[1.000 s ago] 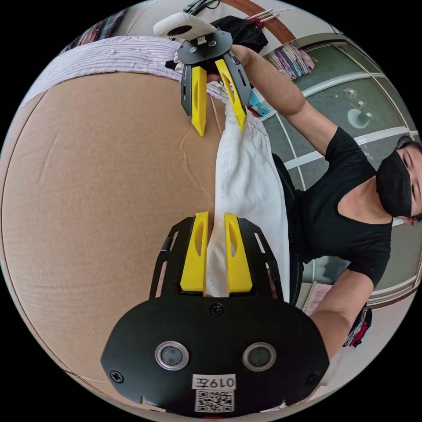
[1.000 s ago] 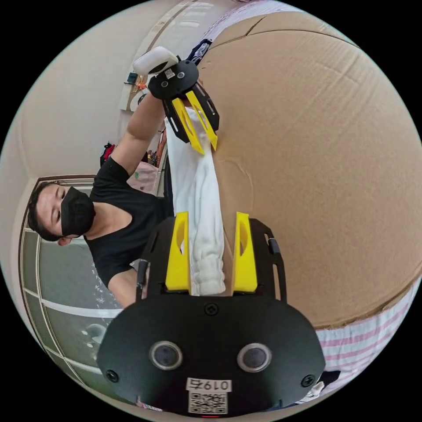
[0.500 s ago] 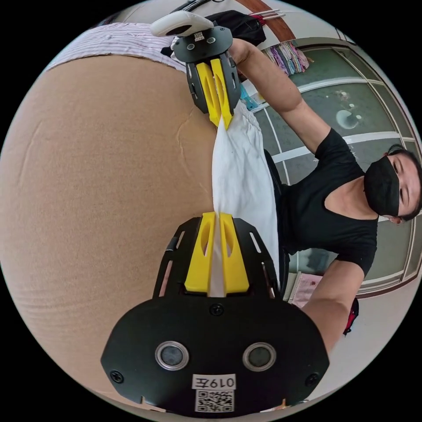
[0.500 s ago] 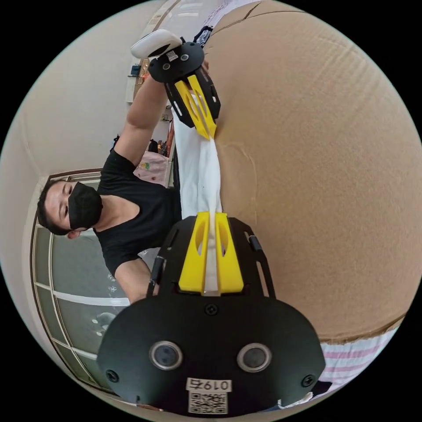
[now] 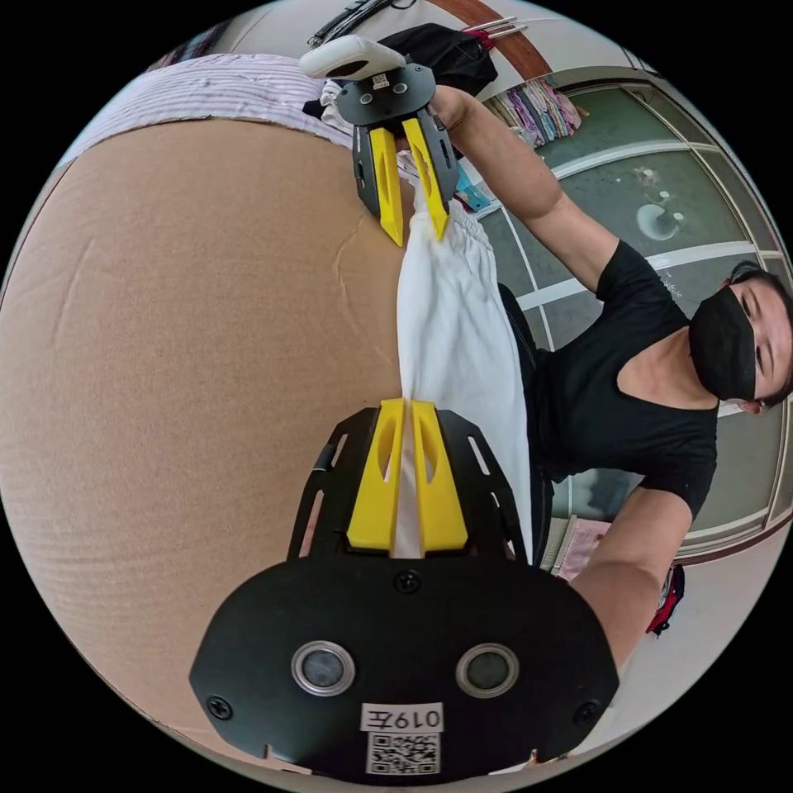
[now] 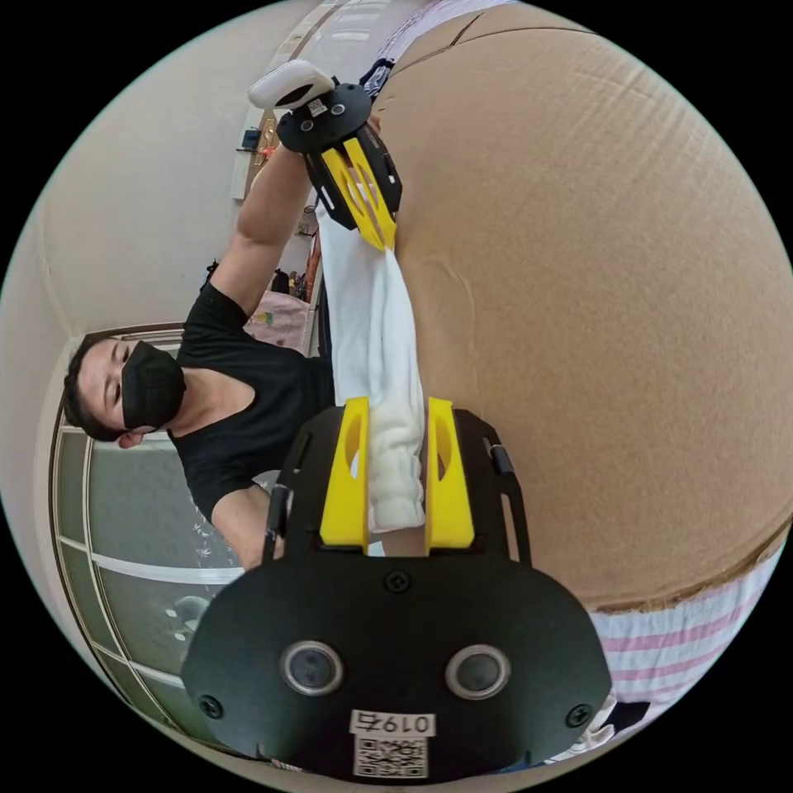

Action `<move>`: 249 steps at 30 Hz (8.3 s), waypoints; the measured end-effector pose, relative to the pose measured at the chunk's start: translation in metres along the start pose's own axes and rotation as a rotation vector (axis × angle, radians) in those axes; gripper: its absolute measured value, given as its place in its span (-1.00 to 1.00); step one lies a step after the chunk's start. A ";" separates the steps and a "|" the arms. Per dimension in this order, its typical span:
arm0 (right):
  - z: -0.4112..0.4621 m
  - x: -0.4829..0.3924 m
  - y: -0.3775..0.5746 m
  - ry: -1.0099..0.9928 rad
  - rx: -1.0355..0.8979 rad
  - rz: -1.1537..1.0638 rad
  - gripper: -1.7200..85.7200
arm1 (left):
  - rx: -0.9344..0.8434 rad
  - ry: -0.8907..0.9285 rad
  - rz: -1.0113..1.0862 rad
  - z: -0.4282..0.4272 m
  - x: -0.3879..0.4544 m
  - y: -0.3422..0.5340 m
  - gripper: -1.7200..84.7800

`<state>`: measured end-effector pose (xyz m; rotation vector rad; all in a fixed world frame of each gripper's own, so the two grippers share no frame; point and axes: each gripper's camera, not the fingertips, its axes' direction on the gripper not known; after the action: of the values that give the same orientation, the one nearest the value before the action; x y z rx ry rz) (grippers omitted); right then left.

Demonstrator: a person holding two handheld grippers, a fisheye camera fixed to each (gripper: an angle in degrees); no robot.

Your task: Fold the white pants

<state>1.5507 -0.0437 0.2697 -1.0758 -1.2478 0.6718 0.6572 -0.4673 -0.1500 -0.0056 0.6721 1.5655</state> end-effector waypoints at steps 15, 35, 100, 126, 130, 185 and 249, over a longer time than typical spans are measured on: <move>-0.021 -0.009 0.026 0.032 0.024 0.032 -0.82 | 0.000 -0.084 0.006 0.052 -0.002 -0.013 -0.93; -0.022 -0.002 0.028 0.001 0.072 0.037 -0.82 | 0.009 -0.122 -0.166 0.061 0.006 0.041 -0.74; 0.206 -0.175 -0.196 0.526 0.495 -0.446 -0.84 | 0.885 -0.721 -0.691 0.181 0.334 0.678 -0.88; 0.404 -0.021 -0.596 0.513 -0.017 -0.305 -0.82 | 0.844 -0.728 -0.933 0.274 0.373 0.857 -0.84; 0.408 -0.001 -0.616 0.492 -0.014 -0.313 -0.90 | 0.836 -0.720 -0.920 0.278 0.376 0.866 -0.88; 0.581 0.138 -0.848 0.632 0.034 -0.396 -0.96 | 1.069 -1.066 -1.682 0.361 0.610 1.155 -0.79; 1.031 0.087 -0.540 1.125 0.469 -0.371 -0.79 | 1.336 -0.763 -1.513 0.369 0.812 1.265 -0.73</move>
<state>0.5029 0.1044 0.7619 -0.6095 -0.2532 -0.0012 -0.4614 0.4792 0.3487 0.8274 0.6585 -0.5117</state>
